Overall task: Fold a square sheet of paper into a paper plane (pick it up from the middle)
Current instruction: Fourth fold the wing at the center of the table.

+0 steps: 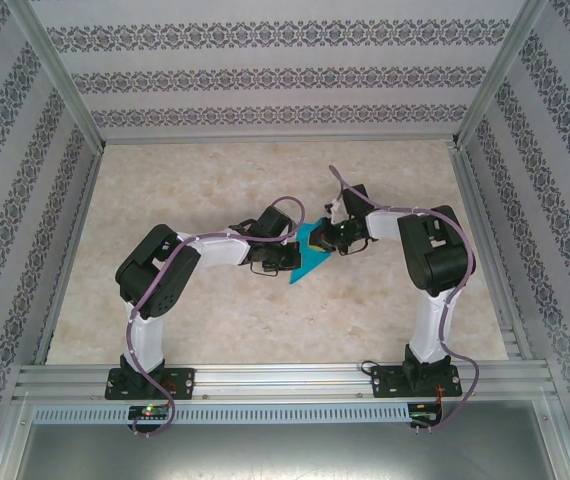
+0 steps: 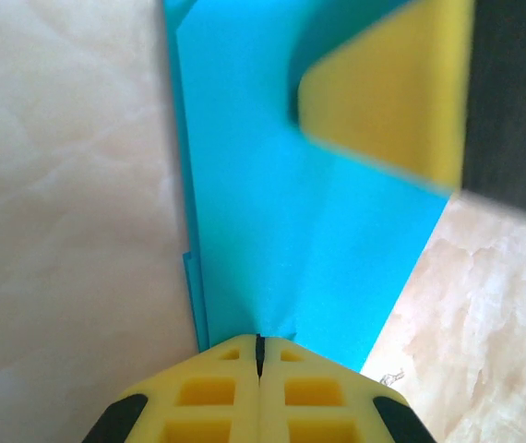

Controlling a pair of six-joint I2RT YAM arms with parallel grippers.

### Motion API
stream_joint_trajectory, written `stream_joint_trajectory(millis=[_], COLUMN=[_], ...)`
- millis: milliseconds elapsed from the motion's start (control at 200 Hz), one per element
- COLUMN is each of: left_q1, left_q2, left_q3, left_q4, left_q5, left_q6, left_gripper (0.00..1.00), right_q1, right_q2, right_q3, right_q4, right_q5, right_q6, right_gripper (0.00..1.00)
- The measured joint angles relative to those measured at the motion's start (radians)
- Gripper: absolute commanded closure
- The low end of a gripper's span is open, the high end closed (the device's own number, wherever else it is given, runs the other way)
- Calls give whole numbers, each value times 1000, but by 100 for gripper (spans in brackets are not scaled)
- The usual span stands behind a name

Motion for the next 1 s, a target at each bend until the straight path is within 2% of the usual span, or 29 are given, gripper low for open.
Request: stream_joint_trajectory(millis=[295,510,724,999], left_q1=[0,0,0,0], left_q2=[-8,-8,-8,-8], left_q3=[-11,-9,-9,-9], left_q4=[-1,-8,-8,-9], left_q5=[-1,-2,-2,-2], left_q6=[7,20,22,34], left_gripper=[100,100,100,100], right_q1=[-39,16,87,44], right_q2=[-25,-144,-116,-40], right_q3=[-5,-133,-145,-61], right_q4=[121,169,156,83], right_q5=[34,32,33,45], right_q6=[9,-8,-19,-49], right_gripper=[100,100,100,100])
